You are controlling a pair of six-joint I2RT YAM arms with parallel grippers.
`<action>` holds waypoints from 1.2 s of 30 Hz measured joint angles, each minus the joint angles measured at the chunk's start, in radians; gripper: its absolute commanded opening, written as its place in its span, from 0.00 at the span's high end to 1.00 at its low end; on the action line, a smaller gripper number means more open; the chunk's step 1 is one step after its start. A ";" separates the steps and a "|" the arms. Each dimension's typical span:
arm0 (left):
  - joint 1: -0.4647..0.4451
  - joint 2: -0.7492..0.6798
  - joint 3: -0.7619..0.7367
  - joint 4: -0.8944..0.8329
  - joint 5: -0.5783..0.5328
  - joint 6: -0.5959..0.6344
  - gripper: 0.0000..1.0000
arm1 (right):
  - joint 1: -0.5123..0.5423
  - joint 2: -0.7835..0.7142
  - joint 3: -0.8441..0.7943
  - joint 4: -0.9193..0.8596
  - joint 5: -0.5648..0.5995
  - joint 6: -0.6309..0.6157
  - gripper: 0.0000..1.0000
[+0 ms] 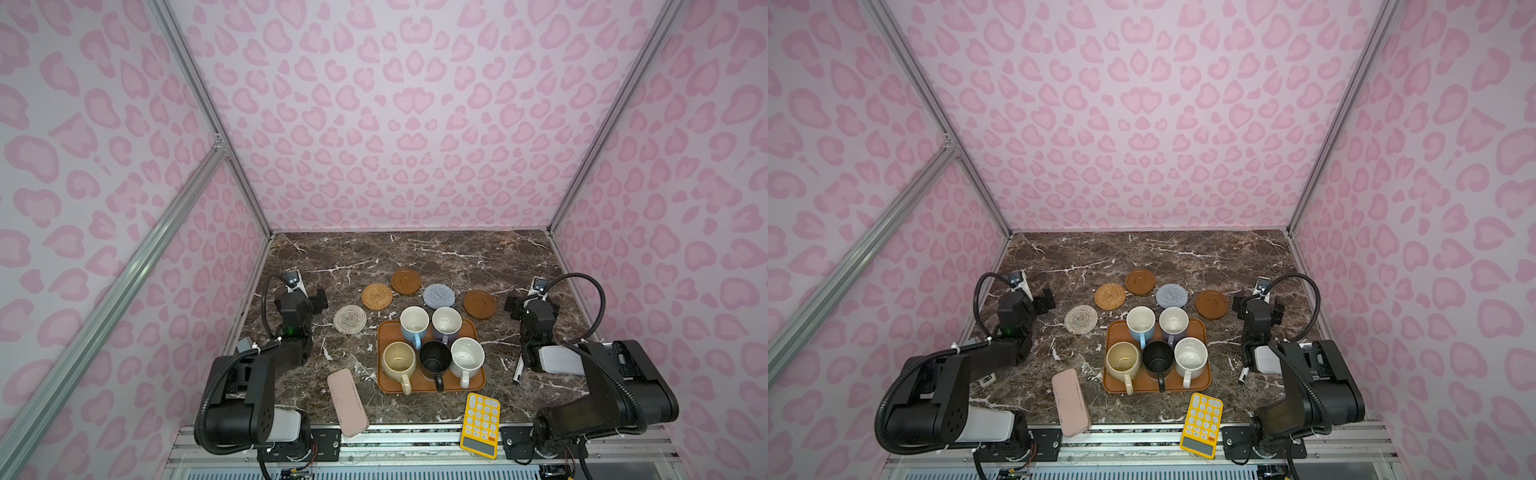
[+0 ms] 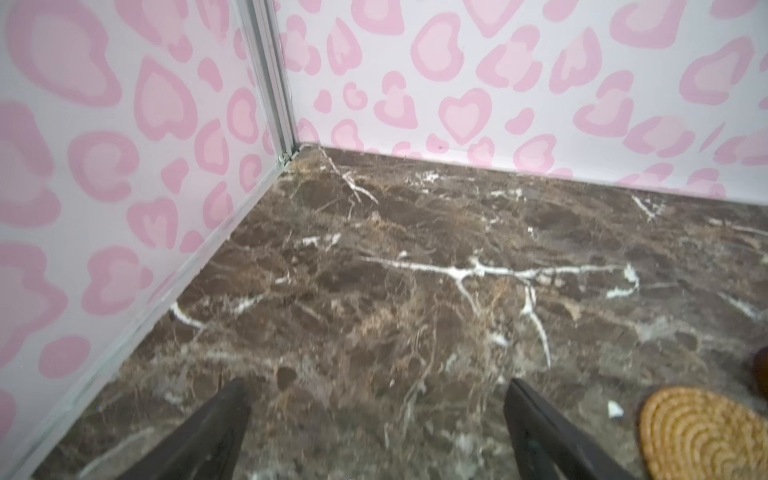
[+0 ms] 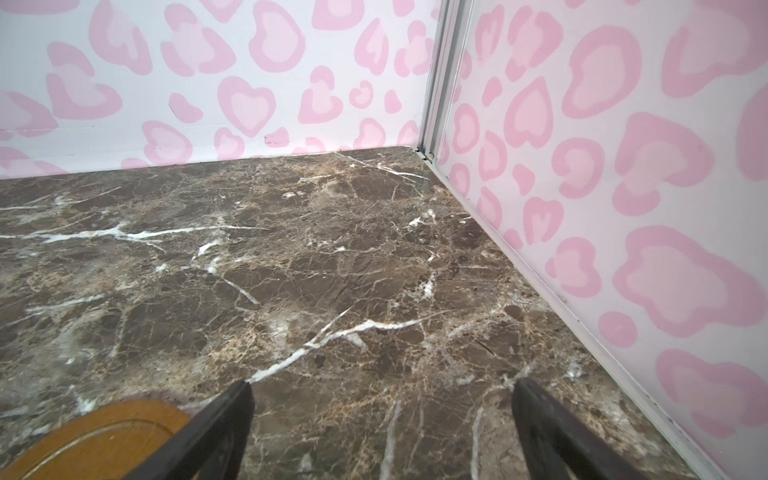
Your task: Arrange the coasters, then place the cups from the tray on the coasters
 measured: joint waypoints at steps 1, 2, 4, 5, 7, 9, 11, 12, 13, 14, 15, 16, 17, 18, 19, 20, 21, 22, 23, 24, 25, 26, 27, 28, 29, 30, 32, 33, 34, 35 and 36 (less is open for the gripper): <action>0.000 -0.018 0.049 -0.039 0.001 0.000 0.03 | 0.000 -0.014 0.002 -0.006 0.000 0.000 0.01; 0.000 -0.035 0.077 -0.064 0.003 0.000 0.03 | 0.000 -0.025 0.005 -0.017 0.000 0.000 0.01; 0.000 -0.074 0.105 -0.126 0.020 -0.003 0.03 | 0.002 -0.061 0.017 -0.051 0.001 0.000 0.01; 0.000 -0.092 0.108 -0.159 0.033 -0.010 0.03 | 0.005 -0.085 0.020 -0.071 0.000 0.000 0.01; 0.000 -0.136 0.121 -0.243 0.049 -0.037 0.03 | 0.010 -0.152 0.029 -0.125 -0.004 -0.002 0.01; 0.000 -0.174 0.156 -0.316 0.068 -0.073 0.03 | 0.013 -0.229 0.046 -0.198 -0.018 0.002 0.01; 0.000 -0.208 0.207 -0.386 0.100 -0.123 0.04 | 0.013 -0.310 0.076 -0.281 -0.060 0.034 0.01; 0.000 -0.224 0.226 -0.415 0.112 -0.151 0.04 | 0.013 -0.348 0.097 -0.325 -0.084 0.054 0.01; -0.001 -0.242 0.242 -0.451 0.114 -0.183 0.03 | 0.013 -0.377 0.119 -0.368 -0.109 0.078 0.01; -0.001 -0.257 0.249 -0.479 0.119 -0.206 0.03 | 0.013 -0.397 0.139 -0.406 -0.130 0.105 0.01; -0.001 -0.274 0.251 -0.510 0.125 -0.228 0.03 | 0.013 -0.413 0.159 -0.441 -0.150 0.138 0.01; -0.001 -0.287 0.253 -0.548 0.128 -0.255 0.03 | 0.013 -0.422 0.180 -0.482 -0.171 0.174 0.01; 0.000 -0.293 0.259 -0.586 0.128 -0.276 0.03 | 0.013 -0.425 0.200 -0.524 -0.190 0.203 0.01; 0.000 -0.293 0.270 -0.628 0.132 -0.299 0.01 | 0.013 -0.424 0.223 -0.567 -0.219 0.230 0.03; -0.002 -0.292 0.278 -0.661 0.143 -0.319 0.01 | 0.014 -0.420 0.249 -0.605 -0.256 0.245 0.03; -0.005 -0.290 0.284 -0.695 0.152 -0.341 0.03 | 0.021 -0.414 0.270 -0.640 -0.280 0.251 0.05; -0.013 -0.285 0.286 -0.727 0.159 -0.364 0.03 | 0.038 -0.405 0.295 -0.673 -0.302 0.262 0.05; -0.028 -0.280 0.288 -0.761 0.165 -0.381 0.03 | 0.066 -0.395 0.322 -0.710 -0.314 0.261 0.06; -0.044 -0.275 0.288 -0.794 0.171 -0.391 0.04 | 0.095 -0.387 0.344 -0.739 -0.320 0.257 0.06; -0.067 -0.267 0.288 -0.832 0.186 -0.406 0.05 | 0.130 -0.377 0.369 -0.769 -0.325 0.244 0.06; -0.087 -0.256 0.288 -0.861 0.188 -0.417 0.06 | 0.166 -0.365 0.393 -0.798 -0.326 0.231 0.06; -0.107 -0.242 0.290 -0.885 0.188 -0.426 0.07 | 0.196 -0.352 0.417 -0.824 -0.329 0.217 0.06; -0.126 -0.220 0.298 -0.917 0.186 -0.433 0.09 | 0.222 -0.336 0.441 -0.847 -0.333 0.206 0.07; -0.147 -0.194 0.308 -0.946 0.177 -0.440 0.11 | 0.248 -0.317 0.468 -0.875 -0.332 0.194 0.07; -0.167 -0.169 0.319 -0.970 0.167 -0.442 0.12 | 0.270 -0.301 0.491 -0.897 -0.333 0.185 0.08; -0.192 -0.136 0.337 -1.003 0.148 -0.449 0.12 | 0.297 -0.283 0.519 -0.923 -0.324 0.179 0.08; -0.236 -0.069 0.369 -1.038 0.135 -0.455 0.15 | 0.346 -0.254 0.562 -0.961 -0.322 0.164 0.09; -0.254 -0.033 0.385 -1.054 0.129 -0.459 0.16 | 0.373 -0.240 0.585 -0.980 -0.321 0.160 0.09; -0.272 0.008 0.403 -1.074 0.126 -0.462 0.18 | 0.397 -0.227 0.606 -0.996 -0.316 0.157 0.10; -0.283 0.040 0.418 -1.089 0.119 -0.467 0.21 | 0.416 -0.216 0.623 -1.010 -0.311 0.154 0.10; -0.291 0.073 0.435 -1.101 0.111 -0.469 0.24 | 0.433 -0.204 0.642 -1.025 -0.305 0.153 0.10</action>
